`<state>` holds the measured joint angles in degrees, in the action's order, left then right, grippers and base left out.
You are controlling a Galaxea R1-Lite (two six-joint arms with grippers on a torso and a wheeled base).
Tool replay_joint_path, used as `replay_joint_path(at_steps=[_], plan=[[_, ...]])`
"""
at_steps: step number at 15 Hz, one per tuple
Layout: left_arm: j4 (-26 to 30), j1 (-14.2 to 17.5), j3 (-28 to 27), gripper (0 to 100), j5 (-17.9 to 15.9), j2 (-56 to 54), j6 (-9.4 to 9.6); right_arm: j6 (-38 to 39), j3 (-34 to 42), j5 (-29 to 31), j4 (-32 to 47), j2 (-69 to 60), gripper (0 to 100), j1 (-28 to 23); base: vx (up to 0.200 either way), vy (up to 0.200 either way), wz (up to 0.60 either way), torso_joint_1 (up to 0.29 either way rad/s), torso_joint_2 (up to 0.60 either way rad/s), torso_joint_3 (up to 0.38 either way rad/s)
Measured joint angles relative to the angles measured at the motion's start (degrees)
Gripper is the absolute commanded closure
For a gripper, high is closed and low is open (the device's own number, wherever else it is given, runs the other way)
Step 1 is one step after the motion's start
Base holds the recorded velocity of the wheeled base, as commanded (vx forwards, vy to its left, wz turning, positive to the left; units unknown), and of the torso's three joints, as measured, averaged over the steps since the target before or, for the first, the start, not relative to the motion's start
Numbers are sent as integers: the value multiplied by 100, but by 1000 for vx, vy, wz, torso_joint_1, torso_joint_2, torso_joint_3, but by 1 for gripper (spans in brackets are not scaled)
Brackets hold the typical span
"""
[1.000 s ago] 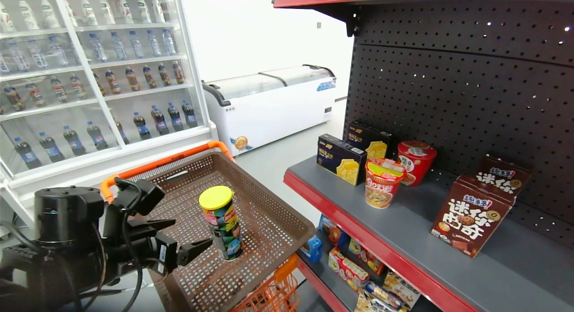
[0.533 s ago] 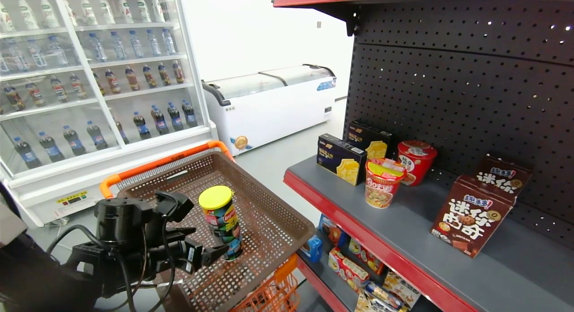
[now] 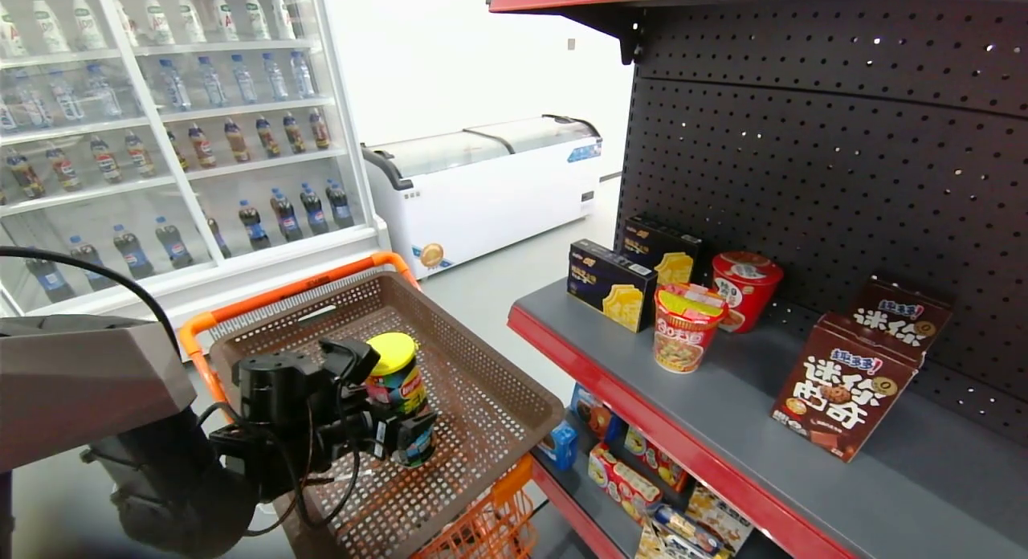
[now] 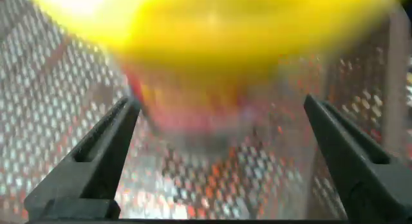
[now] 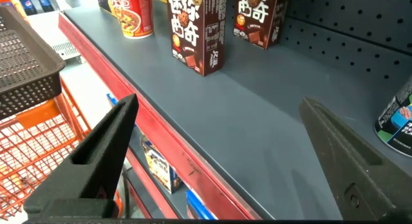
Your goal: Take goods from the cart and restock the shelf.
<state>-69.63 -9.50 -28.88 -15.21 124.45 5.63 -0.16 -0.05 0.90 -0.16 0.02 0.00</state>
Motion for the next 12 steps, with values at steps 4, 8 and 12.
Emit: replay_joint_path(at_steps=[4, 8, 12], plan=[[-197, -102, -354, 0, 5, 556, 20, 0, 5, -1, 2, 0, 0, 0, 0, 0, 0, 0, 0, 0], [-216, -279, -494, 100, 55, 763, 16, 0, 5, 0, 0, 0, 0, 0, 0, 0, 0, 0, 0, 0], [39, -293, -502, 100, 600, 394, -90, 2, 5, 0, 0, 0, 0, 0, 0, 0, 0, 0, 0, 0]])
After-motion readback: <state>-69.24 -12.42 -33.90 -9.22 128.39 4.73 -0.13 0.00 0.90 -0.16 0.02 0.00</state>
